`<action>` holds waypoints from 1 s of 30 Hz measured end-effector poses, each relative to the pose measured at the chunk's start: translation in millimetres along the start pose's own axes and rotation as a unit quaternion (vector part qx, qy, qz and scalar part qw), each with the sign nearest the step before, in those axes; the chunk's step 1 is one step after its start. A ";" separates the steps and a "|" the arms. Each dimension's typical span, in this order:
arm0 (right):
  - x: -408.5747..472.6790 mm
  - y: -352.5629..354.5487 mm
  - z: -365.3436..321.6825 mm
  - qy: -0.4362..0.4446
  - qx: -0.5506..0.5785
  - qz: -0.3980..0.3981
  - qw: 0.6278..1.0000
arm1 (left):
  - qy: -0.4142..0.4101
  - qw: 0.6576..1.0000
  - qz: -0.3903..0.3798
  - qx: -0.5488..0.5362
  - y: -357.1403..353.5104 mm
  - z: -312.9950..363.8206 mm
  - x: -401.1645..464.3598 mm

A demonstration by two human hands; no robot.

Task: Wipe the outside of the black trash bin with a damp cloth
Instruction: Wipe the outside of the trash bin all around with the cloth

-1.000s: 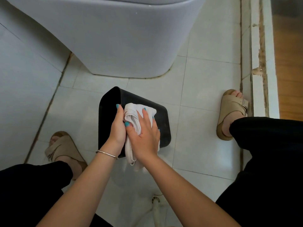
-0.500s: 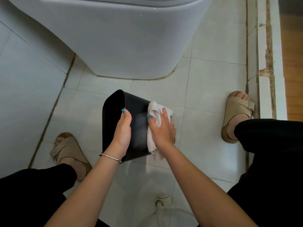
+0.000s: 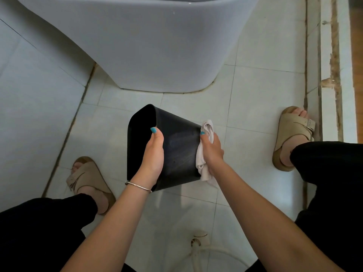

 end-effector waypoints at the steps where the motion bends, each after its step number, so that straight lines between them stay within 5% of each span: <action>1: -2.6 -1.6 -1.8 0.010 0.003 0.002 1.000 | -0.001 1.000 -0.003 0.006 -0.7 1.3 -0.2; 19: -97.6 -23.9 -111.1 0.327 0.012 -0.019 0.945 | -0.075 0.994 -0.049 -0.060 -3.0 8.4 14.0; 23: -92.7 -10.0 -113.0 0.341 -0.098 0.014 0.935 | -0.071 0.993 -0.064 -0.071 -12.7 8.2 15.3; 30: -83.6 -24.7 -114.6 0.316 -0.105 -0.008 0.943 | -0.061 0.995 -0.063 -0.051 3.3 9.8 14.9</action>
Point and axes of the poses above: each hand's wrist, its own x-axis towards the middle knuckle, its own y-axis out of the back of the hand, z = x × y, the point moved 6 cm from there along x, towards the middle knuckle, and after that the axes turned 12 degrees about -x, right-handed, at the moved point
